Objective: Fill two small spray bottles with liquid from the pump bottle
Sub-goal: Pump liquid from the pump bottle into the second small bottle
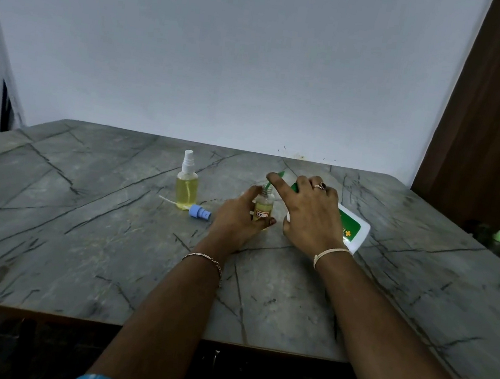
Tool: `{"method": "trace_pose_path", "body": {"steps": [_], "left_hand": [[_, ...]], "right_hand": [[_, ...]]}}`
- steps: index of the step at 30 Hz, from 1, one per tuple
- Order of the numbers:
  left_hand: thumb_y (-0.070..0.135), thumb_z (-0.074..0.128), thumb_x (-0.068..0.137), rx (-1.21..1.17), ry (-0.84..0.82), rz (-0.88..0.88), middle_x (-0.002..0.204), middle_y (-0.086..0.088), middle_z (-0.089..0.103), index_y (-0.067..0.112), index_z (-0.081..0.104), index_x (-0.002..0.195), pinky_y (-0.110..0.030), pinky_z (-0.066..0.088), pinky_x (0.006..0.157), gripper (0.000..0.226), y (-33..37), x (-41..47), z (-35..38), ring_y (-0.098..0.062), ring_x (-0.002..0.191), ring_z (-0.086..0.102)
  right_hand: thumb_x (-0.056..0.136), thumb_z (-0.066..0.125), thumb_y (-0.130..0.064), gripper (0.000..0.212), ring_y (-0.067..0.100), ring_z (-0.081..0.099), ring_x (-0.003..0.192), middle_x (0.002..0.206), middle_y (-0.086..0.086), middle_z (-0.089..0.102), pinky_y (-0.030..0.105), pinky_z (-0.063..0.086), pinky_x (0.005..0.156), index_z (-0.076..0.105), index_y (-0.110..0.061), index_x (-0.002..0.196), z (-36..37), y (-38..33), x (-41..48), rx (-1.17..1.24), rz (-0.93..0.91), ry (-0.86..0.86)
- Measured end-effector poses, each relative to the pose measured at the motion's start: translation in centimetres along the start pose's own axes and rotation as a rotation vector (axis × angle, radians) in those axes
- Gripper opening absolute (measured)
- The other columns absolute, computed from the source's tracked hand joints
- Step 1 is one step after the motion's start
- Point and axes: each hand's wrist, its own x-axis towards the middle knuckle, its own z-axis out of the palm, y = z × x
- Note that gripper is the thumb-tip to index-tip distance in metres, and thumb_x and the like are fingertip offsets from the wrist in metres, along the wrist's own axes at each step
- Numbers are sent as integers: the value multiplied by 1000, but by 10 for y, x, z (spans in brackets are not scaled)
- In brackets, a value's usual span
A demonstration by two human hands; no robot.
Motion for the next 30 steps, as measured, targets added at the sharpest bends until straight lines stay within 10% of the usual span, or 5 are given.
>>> {"method": "trace_pose_path", "body": {"steps": [30], "left_hand": [[41,71,80,-12,2,12,119,-4,65,28,39,135,-34,50,89,65,-3,0,0,-22,108,61]], "right_hand": [[80,63,-29,77,31,45,116,124,10,53,44,40,91,21,-34,143,-2,-3,2,18,25,-11]]}}
